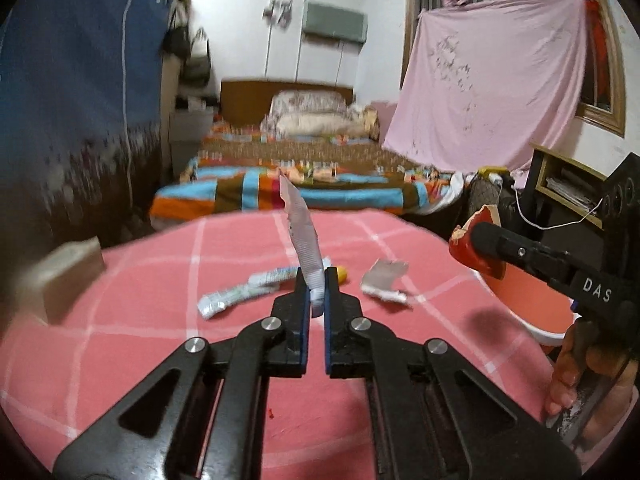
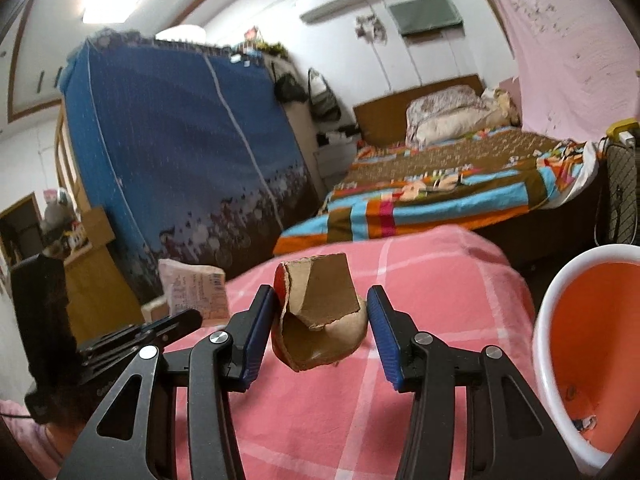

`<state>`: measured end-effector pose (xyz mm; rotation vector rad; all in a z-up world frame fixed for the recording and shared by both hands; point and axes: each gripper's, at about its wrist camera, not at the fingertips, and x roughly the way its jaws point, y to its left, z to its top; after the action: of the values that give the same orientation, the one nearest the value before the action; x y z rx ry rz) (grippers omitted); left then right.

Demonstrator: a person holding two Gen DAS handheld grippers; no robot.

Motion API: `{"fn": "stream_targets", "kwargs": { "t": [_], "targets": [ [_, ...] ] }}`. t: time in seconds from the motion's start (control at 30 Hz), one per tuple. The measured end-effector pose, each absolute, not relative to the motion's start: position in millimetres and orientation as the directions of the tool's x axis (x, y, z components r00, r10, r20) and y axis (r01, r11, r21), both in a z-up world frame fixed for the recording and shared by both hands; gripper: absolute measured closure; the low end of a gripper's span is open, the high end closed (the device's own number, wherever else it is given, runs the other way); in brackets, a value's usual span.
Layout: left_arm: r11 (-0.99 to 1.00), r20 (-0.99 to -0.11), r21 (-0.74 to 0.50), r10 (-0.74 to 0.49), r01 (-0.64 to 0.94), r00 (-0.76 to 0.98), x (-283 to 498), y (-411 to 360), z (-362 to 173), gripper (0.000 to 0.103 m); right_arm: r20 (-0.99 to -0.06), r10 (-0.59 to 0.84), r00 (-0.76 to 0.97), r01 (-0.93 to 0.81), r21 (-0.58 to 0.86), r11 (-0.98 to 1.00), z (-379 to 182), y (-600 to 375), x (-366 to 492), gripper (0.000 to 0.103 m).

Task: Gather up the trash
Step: 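Carry tissue and paper cup over the bucket and open both tools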

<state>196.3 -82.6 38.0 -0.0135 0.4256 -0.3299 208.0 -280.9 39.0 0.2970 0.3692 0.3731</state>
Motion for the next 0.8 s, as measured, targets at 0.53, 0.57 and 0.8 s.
{"fn": "stream_targets", "kwargs": {
  "t": [0.53, 0.57, 0.8],
  "targets": [
    [0.893, -0.159, -0.005, -0.444, 0.449, 0.882, 165, -142, 76, 0.103, -0.062, 0.141, 0.988, -0.125, 0.209, 0.97, 70, -334, 150, 0.057],
    [0.886, -0.152, 0.006, -0.458, 0.464, 0.876, 165, -149, 77, 0.103, -0.048, 0.119, 0.992, -0.107, 0.203, 0.973, 71, -339, 146, 0.057],
    [0.835, -0.134, 0.071, -0.533, 0.545, 0.835, 155, -195, 78, 0.103, -0.005, -0.048, 0.999, 0.048, 0.181, 0.982, 69, -373, 129, 0.057]
  ]
}}
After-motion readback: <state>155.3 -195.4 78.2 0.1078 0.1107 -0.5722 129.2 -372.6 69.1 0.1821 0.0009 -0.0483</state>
